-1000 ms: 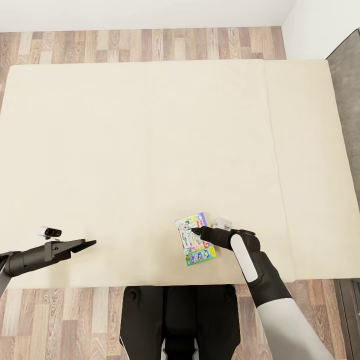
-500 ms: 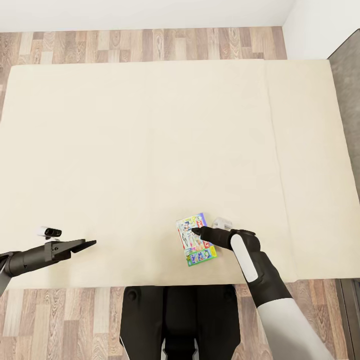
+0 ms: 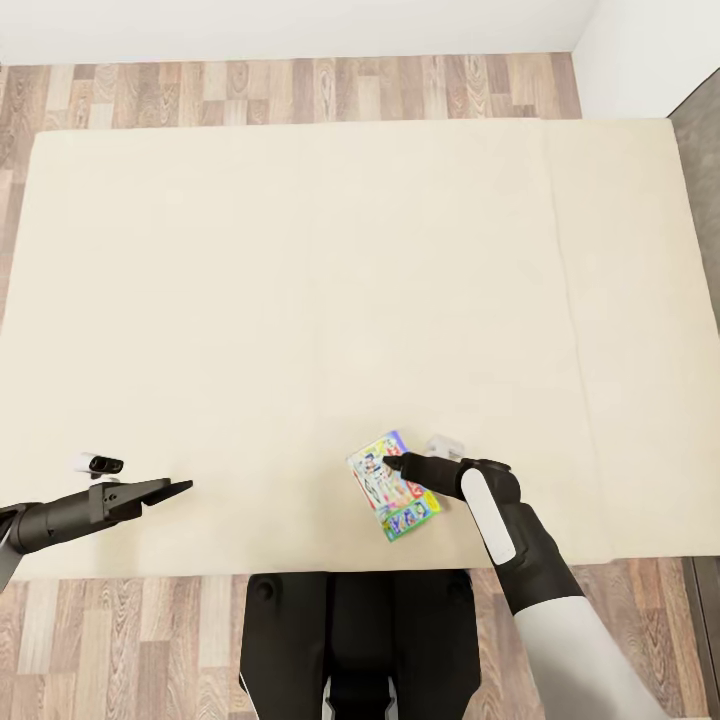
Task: Put all the toys in the child's room - the three board games (two on the bed and one on the table), the two jigsaw puzzles on the table, and the tennis ball on the table - inside the toy box on the table in the child's room.
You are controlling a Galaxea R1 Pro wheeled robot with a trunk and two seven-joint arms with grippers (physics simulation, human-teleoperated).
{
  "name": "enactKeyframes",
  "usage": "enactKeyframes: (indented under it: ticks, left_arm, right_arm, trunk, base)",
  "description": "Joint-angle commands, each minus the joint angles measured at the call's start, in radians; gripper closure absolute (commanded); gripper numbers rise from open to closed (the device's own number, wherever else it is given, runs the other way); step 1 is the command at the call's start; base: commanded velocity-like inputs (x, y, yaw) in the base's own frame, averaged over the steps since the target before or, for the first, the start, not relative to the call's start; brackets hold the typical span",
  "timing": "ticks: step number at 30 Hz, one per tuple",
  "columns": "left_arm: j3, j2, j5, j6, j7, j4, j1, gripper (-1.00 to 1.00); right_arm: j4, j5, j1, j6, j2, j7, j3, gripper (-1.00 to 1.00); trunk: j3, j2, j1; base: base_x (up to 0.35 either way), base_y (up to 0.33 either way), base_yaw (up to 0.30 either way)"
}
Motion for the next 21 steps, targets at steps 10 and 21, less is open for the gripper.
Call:
enactKeyframes:
  ticks: [10,21]
  left_arm:
    - [0.000,0.000,0.000,0.011,-0.004,0.000,0.000,-1.00]
    - [0.000,0.000,0.000,0.011,-0.004,0.000,0.000,-1.00]
  right_arm:
    - [-0.001,-0.008,0.000,0.004,0.000,-0.006,0.000,-1.00]
    - [0.031,-0.006,0.000,0.008,-0.002,-0.012,-0.001,-1.00]
  trunk:
    - [-0.001,-0.002,0.001]
    - [-0.001,-0.002,0.001]
  base:
    - [0.000,0.079,0.000]
    - [0.000,0.010,0.000]
